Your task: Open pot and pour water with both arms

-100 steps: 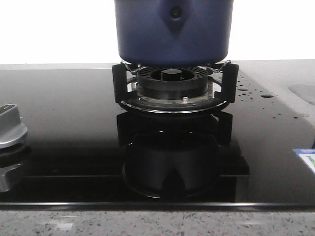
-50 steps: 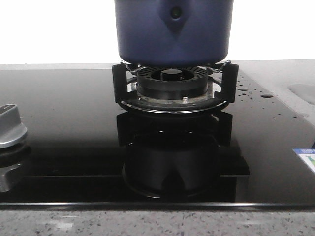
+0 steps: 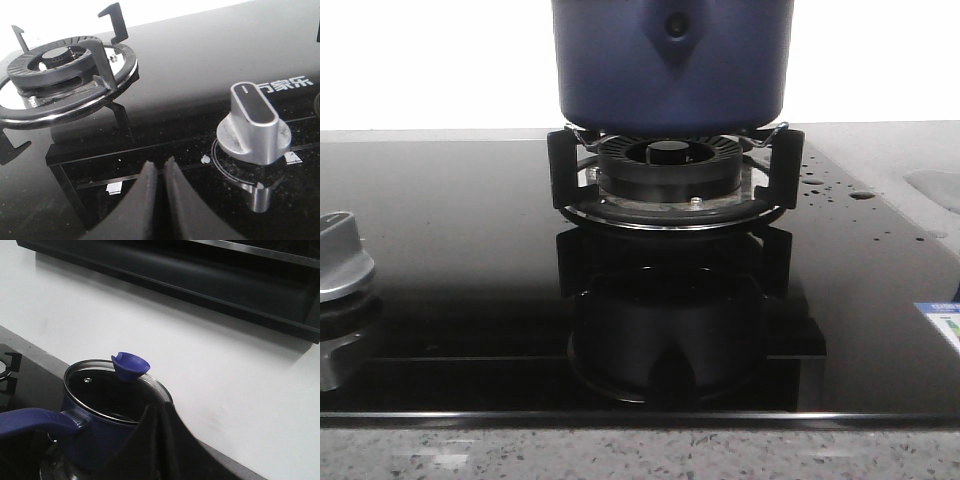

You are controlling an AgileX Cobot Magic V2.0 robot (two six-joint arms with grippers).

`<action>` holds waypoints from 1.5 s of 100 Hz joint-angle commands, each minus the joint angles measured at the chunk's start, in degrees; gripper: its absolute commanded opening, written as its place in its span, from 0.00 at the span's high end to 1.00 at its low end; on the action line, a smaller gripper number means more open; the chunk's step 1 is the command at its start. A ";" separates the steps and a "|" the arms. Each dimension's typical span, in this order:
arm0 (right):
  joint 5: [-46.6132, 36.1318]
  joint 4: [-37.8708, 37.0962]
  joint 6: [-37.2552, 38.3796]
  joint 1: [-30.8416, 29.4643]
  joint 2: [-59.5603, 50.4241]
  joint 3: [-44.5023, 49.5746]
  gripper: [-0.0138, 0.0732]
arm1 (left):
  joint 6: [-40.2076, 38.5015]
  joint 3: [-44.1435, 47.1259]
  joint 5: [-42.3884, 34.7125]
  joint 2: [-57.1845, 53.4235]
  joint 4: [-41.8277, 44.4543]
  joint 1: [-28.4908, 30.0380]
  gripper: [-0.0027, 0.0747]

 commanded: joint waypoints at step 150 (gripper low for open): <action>37.16 82.65 -79.28 -2.18 -5.67 19.56 0.92 | -0.69 2.59 -1.83 -1.71 -1.33 0.19 0.99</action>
